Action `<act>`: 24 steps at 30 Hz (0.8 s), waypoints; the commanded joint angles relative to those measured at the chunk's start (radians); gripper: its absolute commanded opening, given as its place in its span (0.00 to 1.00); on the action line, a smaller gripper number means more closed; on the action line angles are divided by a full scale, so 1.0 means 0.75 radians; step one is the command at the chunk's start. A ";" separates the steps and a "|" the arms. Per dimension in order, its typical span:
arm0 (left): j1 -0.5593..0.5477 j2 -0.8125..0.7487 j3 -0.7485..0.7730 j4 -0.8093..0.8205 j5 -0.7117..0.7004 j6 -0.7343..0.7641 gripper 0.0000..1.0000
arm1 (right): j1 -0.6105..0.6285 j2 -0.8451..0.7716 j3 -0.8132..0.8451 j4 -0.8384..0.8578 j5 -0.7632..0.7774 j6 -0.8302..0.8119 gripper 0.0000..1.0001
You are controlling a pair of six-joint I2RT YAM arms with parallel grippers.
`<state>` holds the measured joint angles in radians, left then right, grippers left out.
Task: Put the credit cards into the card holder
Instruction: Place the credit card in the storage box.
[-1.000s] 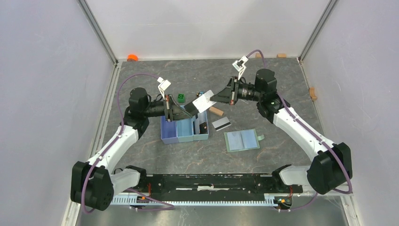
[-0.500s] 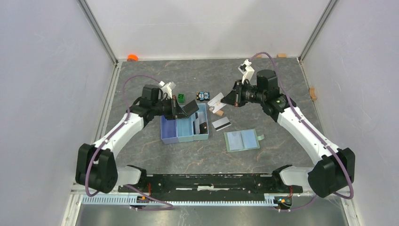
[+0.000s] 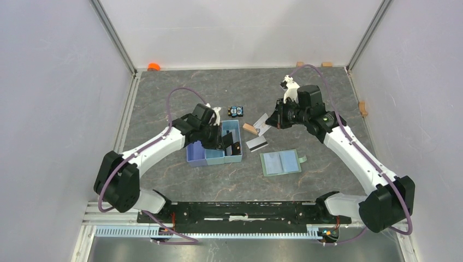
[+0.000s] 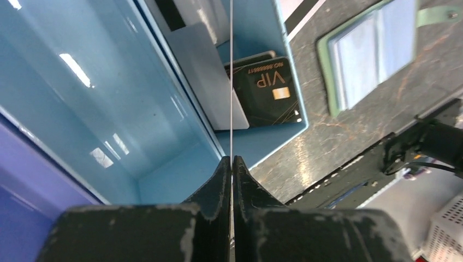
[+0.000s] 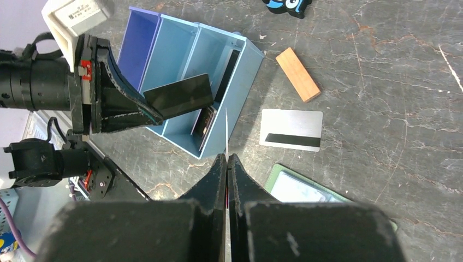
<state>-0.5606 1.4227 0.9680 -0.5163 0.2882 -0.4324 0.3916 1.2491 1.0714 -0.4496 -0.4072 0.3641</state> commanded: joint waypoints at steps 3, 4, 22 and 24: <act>-0.091 0.006 0.061 -0.089 -0.114 -0.033 0.07 | -0.003 -0.041 -0.008 -0.011 0.043 -0.029 0.00; -0.107 0.012 0.070 -0.094 -0.104 -0.042 0.08 | -0.003 -0.040 -0.009 -0.010 0.040 -0.030 0.00; -0.242 0.008 0.129 0.192 0.137 -0.016 0.61 | -0.003 -0.092 -0.020 -0.049 0.113 -0.078 0.00; -0.242 -0.039 0.115 0.226 0.173 0.015 0.69 | -0.002 -0.096 -0.017 -0.075 0.114 -0.119 0.00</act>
<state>-0.7403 1.4818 1.0203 -0.4316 0.3538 -0.4557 0.3916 1.2186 1.0557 -0.4927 -0.3485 0.3267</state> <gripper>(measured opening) 0.631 0.007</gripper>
